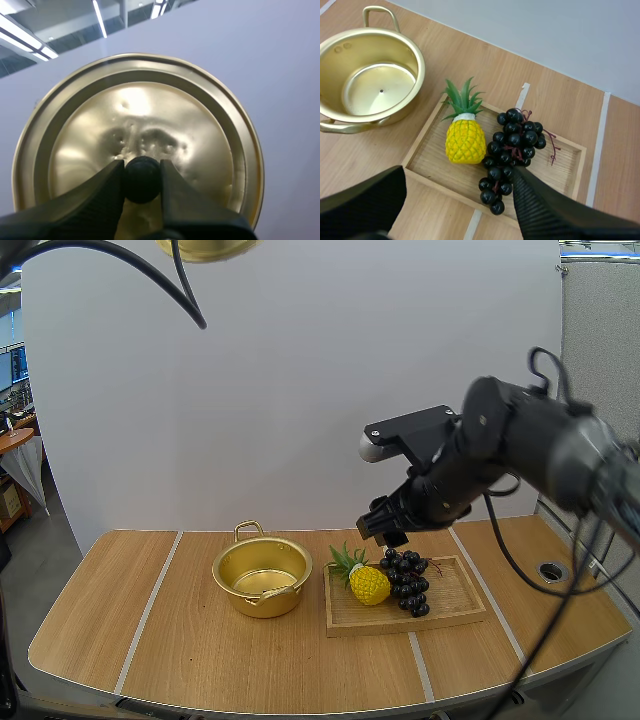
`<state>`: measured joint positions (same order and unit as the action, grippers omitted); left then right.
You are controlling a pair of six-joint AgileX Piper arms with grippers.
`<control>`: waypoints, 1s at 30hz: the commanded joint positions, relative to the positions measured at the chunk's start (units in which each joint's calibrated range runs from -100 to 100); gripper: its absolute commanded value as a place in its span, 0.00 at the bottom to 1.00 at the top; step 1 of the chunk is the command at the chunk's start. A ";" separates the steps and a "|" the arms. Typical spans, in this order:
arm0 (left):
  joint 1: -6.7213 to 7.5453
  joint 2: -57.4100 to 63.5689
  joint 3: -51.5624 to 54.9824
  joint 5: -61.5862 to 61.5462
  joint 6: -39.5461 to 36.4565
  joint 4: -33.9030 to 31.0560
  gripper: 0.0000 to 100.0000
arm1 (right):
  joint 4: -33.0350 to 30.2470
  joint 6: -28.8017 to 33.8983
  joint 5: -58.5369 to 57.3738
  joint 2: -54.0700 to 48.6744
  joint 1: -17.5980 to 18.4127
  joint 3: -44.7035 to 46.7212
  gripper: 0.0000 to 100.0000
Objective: Open the pot, put the pineapple inside, and close it
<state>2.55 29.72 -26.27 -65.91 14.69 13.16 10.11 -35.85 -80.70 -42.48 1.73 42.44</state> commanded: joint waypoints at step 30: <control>0.12 0.20 -0.45 8.26 -0.73 -0.35 0.00 | 3.81 -8.13 -0.33 34.19 1.53 -11.00 1.00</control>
<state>2.55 29.72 -26.29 -59.59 14.51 13.11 13.54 -43.01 -81.94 -8.94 2.60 31.81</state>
